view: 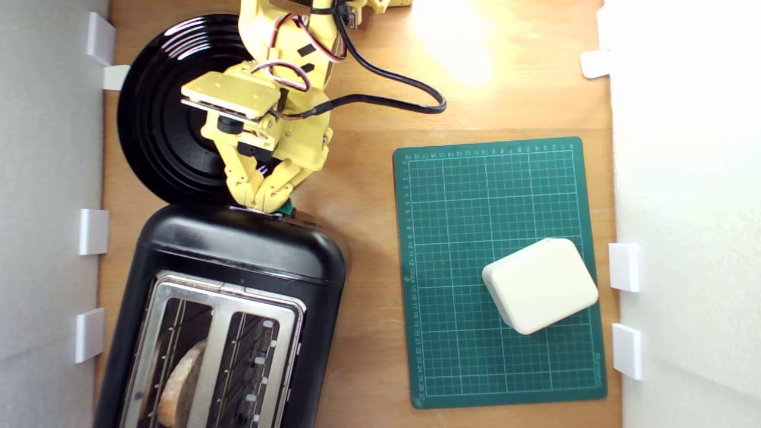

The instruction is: Start toaster

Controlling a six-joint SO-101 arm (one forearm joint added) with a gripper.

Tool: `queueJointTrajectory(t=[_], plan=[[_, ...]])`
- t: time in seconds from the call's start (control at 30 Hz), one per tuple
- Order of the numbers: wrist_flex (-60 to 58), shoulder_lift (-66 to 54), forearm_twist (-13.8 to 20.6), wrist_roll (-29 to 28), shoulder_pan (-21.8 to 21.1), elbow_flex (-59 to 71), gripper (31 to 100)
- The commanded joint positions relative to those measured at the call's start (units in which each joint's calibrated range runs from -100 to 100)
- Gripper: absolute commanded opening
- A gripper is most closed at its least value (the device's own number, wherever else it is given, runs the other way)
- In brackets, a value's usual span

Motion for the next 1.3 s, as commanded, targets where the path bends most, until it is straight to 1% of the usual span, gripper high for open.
queueJointTrajectory(t=[0.0, 0.13, 0.27, 0.4, 0.7, 1.03, 1.27], plan=[[-1.9, 1.0, -0.2, 2.9, 0.8, 2.3, 31.6], [-2.0, 1.8, 0.4, 3.2, 0.8, 3.0, 31.5], [-2.0, 1.7, -0.5, 3.2, 1.4, 3.1, 31.5], [-2.0, 2.1, 0.3, 1.5, 1.6, 3.8, 31.5], [-2.0, 2.7, -0.1, -0.4, 1.5, 5.6, 31.5], [-2.1, 2.7, -0.5, -0.6, -0.3, 10.3, 31.5], [-9.4, 2.7, 0.4, -1.1, -1.1, 17.6, 31.4]])
